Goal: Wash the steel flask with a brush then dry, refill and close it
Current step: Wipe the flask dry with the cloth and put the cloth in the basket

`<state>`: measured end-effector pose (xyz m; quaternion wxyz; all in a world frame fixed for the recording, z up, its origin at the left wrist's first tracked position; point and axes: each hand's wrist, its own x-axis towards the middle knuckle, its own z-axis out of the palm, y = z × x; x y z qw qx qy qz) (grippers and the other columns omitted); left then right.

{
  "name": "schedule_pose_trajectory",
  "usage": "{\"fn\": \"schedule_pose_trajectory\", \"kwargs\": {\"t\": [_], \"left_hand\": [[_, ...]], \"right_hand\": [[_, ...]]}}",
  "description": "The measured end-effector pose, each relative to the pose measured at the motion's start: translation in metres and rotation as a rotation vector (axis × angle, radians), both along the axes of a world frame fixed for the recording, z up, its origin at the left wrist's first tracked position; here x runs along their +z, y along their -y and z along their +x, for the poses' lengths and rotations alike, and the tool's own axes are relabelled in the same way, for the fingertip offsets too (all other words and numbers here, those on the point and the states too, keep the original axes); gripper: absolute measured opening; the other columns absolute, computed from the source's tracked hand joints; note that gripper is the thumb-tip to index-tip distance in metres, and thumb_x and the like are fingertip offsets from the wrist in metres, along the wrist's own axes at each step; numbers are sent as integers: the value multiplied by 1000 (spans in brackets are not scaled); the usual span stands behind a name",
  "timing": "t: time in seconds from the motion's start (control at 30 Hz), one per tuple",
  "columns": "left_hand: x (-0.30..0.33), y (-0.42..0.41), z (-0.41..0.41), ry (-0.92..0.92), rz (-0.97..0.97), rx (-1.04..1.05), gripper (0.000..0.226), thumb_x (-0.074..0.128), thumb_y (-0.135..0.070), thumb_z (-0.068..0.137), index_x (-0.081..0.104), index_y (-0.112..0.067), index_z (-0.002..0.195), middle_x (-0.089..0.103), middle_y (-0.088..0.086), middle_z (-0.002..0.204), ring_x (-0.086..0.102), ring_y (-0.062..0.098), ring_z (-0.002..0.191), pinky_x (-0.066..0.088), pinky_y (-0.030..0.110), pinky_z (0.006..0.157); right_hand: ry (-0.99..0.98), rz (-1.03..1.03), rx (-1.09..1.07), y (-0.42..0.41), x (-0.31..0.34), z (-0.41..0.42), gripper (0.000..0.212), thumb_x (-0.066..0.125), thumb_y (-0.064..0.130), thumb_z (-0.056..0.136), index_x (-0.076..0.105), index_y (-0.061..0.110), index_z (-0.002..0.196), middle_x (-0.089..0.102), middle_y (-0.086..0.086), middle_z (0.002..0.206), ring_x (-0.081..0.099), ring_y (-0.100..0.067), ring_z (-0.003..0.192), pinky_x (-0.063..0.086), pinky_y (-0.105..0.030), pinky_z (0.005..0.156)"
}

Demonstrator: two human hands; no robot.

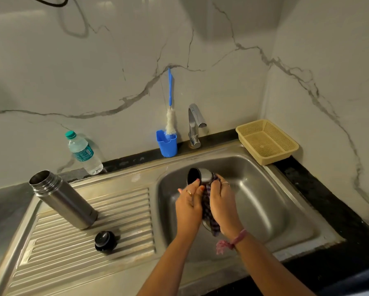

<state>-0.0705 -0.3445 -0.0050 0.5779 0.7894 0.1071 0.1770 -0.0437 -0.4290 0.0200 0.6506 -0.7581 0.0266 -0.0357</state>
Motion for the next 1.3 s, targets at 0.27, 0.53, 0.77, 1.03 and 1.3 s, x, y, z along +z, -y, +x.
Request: {"fn": "schedule_pose_trajectory", "kwargs": {"t": [0.27, 0.53, 0.77, 1.03, 1.3], "left_hand": [[11, -40, 9, -101, -394, -68, 21, 52, -32, 102, 68, -21, 111, 53, 3, 141, 52, 15, 128, 41, 34, 111], [4, -51, -3, -100, -907, 24, 12, 56, -14, 97, 65, -8, 102, 73, 13, 107, 71, 20, 100, 52, 38, 96], [-11, -84, -15, -145, -432, 204, 43, 82, -17, 79, 63, -15, 118, 71, 5, 114, 68, 20, 104, 55, 38, 97], [-16, -151, -8, -403, 166, 297, 99, 82, -13, 77, 23, -7, 155, 33, 12, 150, 43, 30, 135, 37, 38, 114], [-24, -192, -10, -599, 231, 298, 79, 82, -15, 78, 39, -2, 143, 36, 16, 143, 47, 33, 125, 39, 38, 108]], "right_hand": [[-495, 504, 107, 25, 2, 3, 31, 41, 26, 95, 62, 13, 77, 64, -7, 71, 60, -20, 66, 50, -27, 55], [-680, 761, 209, 31, -18, -2, 61, 53, 59, 87, 66, 5, 111, 69, -20, 107, 65, -34, 97, 54, -43, 80], [-735, 746, 142, 19, -30, -3, 38, 65, 24, 85, 64, 1, 115, 71, -18, 98, 68, -32, 85, 56, -41, 76], [-717, 735, 52, 6, -46, 0, 26, 56, 26, 90, 67, 5, 101, 73, -14, 83, 65, -31, 83, 53, -39, 69], [-728, 784, -28, -6, -53, -4, 41, 52, 39, 92, 63, 7, 114, 67, -17, 107, 62, -35, 99, 47, -52, 93]]}}
